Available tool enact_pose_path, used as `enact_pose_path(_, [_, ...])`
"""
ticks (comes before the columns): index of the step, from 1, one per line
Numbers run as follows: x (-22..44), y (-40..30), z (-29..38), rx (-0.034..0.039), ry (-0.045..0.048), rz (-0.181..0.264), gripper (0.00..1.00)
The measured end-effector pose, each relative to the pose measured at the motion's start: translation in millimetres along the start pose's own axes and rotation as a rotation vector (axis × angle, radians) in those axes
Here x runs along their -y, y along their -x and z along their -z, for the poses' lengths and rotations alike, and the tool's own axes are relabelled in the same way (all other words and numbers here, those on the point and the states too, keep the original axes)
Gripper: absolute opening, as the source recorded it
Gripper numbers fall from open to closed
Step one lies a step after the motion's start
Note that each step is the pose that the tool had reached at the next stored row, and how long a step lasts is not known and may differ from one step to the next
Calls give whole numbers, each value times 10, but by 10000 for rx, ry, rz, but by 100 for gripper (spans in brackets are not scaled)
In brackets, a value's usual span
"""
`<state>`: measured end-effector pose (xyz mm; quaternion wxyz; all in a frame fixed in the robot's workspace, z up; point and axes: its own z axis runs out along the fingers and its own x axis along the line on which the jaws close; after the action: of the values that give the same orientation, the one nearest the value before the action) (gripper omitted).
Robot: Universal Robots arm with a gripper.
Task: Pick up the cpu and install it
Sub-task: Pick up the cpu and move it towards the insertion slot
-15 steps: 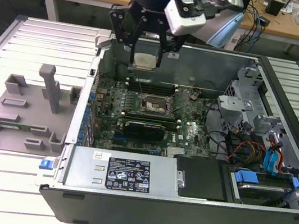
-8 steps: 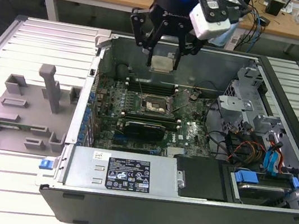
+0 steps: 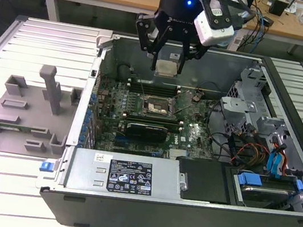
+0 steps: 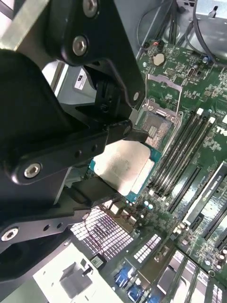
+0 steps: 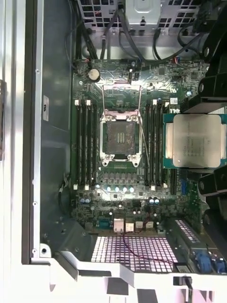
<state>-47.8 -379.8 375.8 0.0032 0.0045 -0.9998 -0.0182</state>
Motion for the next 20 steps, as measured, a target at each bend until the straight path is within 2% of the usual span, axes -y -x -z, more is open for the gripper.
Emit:
enact_pose_path(4, [-7, 1, -64, -1, -1, 0, 55])
enact_pose_path(9, [-1, 2, -223, -1, -2, 0, 55])
enact_pose_path(16, [0, 2, -280, -1, -1, 0, 55])
enact_pose_path(20, [2, 3, -334, 0, 0, -2, 55])
